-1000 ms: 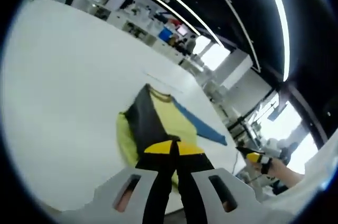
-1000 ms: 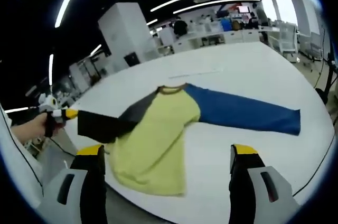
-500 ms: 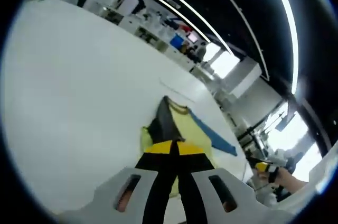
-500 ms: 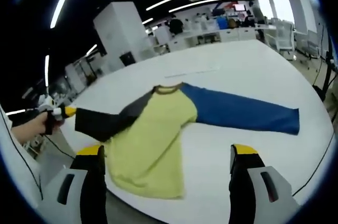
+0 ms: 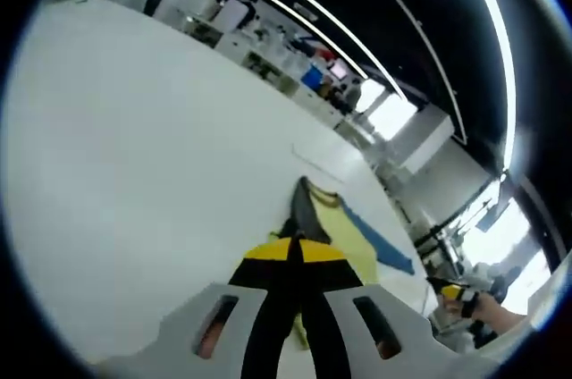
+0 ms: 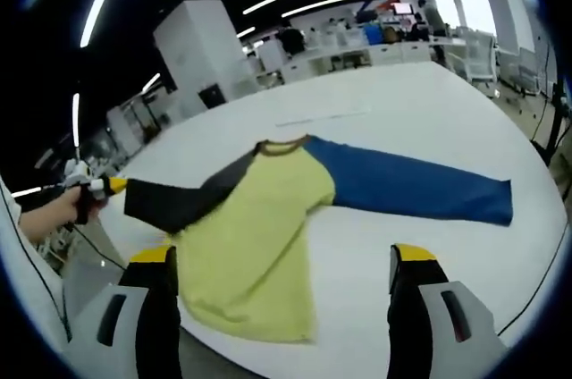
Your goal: Fold the garment on the visible template until the final outline fits inside the template.
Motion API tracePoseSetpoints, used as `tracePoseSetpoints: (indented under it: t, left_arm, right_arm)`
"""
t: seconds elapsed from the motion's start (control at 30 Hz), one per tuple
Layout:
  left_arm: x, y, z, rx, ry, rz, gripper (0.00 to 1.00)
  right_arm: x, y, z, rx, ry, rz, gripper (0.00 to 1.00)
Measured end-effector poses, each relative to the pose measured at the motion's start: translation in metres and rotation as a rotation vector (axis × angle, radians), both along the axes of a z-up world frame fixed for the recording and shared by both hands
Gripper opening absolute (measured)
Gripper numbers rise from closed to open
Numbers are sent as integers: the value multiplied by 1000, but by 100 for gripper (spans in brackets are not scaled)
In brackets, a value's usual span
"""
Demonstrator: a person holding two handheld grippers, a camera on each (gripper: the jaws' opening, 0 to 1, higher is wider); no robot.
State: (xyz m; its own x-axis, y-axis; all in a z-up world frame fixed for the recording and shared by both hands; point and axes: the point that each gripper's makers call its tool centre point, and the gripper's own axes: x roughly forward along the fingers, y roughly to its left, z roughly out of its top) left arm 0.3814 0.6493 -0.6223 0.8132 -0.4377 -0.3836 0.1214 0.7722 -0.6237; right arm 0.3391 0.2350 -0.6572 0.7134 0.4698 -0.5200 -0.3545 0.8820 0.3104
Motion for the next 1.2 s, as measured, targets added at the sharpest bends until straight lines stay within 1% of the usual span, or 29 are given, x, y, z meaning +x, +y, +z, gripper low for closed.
tracePoseSetpoints:
  t: [0.17,0.33,0.53,0.63,0.7,0.77,0.83,0.93,1.13,1.17,1.2]
  left_arm:
    - [11,17,2,10,-11,28,0]
    - [17,27,0,17,-13,42,0]
    - [19,43,-18,20,11,65,0]
    - [21,60,-27,10,29,104,0]
    - [25,71,-33,35,33,117,0]
    - [28,78,-40,60,51,121,0]
    - [31,83,-44,76,63,121,0]
    - [34,88,-46,89,67,124,0]
    - [42,105,-53,102,85,149,0]
    - [43,109,-55,109,90,154,0]
    - [45,117,-58,140,97,160,0]
  right_arm:
    - [0,0,-2,-1,11,-7,98]
    - [2,1,-3,-4,13,-10,98]
    - [5,3,0,-16,14,2,98]
    - [7,-1,5,-28,10,-1,98]
    - [8,-3,5,-30,12,-8,98]
    - [8,-4,5,-30,15,-12,98]
    - [8,-3,4,-32,20,-15,98]
    - [9,2,3,-31,23,-11,98]
    - [11,11,-1,-29,30,1,98]
    - [11,12,-1,-27,30,1,98]
    - [11,12,-1,-27,30,0,98]
